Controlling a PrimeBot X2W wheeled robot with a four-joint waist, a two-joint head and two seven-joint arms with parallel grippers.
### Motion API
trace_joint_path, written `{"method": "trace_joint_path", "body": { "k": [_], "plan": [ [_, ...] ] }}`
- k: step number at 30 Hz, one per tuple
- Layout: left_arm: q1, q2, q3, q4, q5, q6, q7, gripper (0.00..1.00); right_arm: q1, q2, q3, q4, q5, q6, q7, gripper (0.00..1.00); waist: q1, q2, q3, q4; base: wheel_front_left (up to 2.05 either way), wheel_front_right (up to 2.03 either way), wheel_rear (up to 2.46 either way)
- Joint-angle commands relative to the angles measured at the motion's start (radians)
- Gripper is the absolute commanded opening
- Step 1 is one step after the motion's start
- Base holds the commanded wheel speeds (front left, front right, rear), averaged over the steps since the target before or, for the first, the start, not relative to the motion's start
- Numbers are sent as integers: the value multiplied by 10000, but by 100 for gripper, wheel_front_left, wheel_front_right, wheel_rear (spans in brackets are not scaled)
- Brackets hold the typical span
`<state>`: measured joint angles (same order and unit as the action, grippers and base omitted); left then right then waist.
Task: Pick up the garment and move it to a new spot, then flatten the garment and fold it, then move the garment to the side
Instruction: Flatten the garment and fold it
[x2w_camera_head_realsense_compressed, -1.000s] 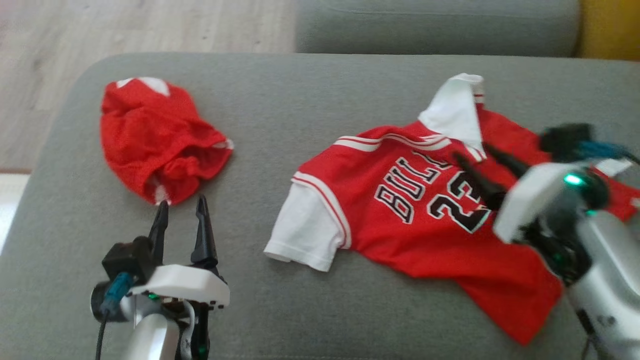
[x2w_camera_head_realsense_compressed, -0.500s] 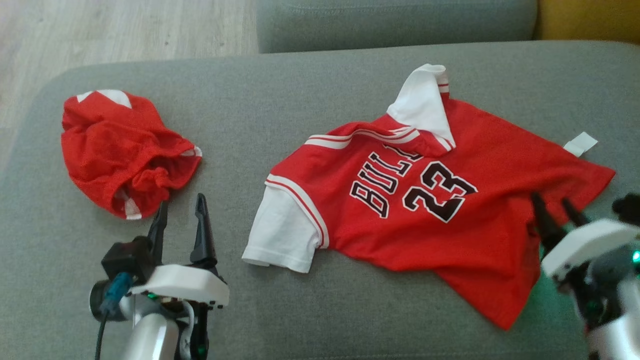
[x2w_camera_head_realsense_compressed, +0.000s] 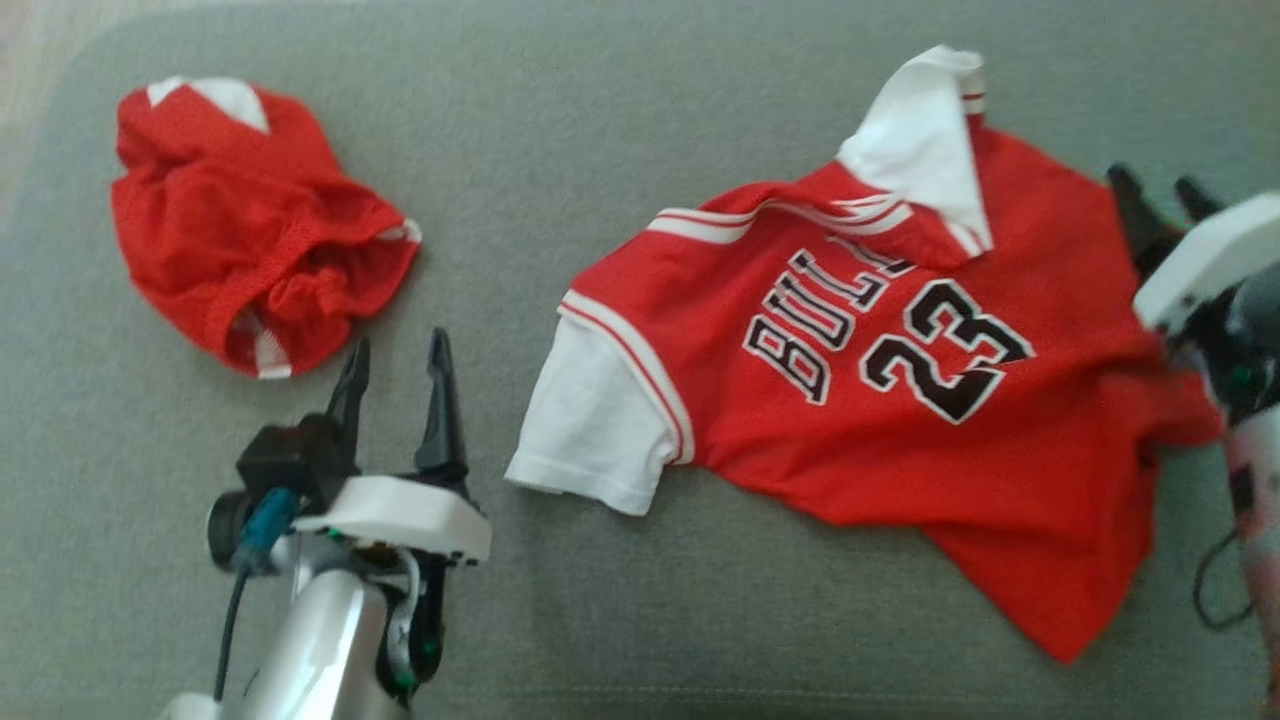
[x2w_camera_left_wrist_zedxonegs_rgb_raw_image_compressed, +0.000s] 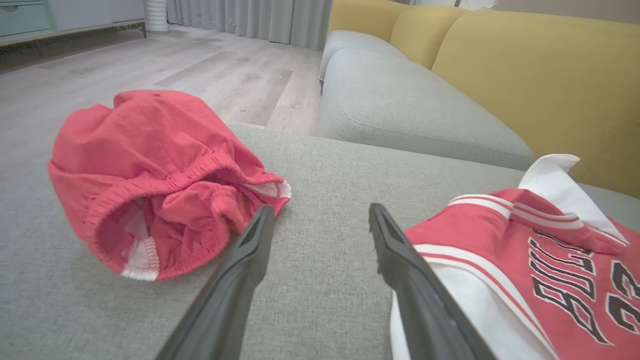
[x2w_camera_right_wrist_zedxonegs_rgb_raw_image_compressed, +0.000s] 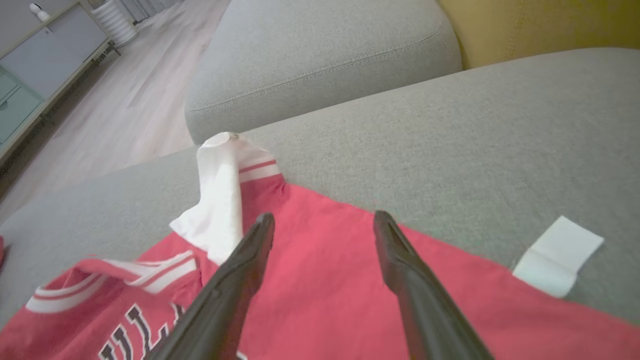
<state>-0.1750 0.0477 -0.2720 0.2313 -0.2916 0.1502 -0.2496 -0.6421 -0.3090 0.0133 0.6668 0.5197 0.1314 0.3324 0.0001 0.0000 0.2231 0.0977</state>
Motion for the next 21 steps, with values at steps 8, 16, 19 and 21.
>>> {"method": "trace_joint_path", "body": {
  "k": [8, 16, 19, 21],
  "plan": [
    [-635, 33, -96, -307, -74, 241, -122, 100, -2120, -110, 877, 1596, 1392, -7, 359, 100, -1, 0, 1043, 1177, 0, 0, 0],
    [-714, 28, -357, -405, -319, 428, -122, 100, -2742, -227, 1481, 2842, 1982, -7, 915, 100, -1, 0, 1173, 1535, 0, 0, 0],
    [-720, 28, -429, -441, -368, 483, -122, 100, -2854, -401, 1781, 2873, 2098, -7, 719, 0, -1, 0, 1207, 1591, 0, 0, 0],
    [-730, 27, -495, -473, -400, 503, -122, 100, -2963, -553, 1976, 2769, 2166, -7, 415, 0, -1, 0, 1247, 1653, 0, 0, 0]
  ]
}}
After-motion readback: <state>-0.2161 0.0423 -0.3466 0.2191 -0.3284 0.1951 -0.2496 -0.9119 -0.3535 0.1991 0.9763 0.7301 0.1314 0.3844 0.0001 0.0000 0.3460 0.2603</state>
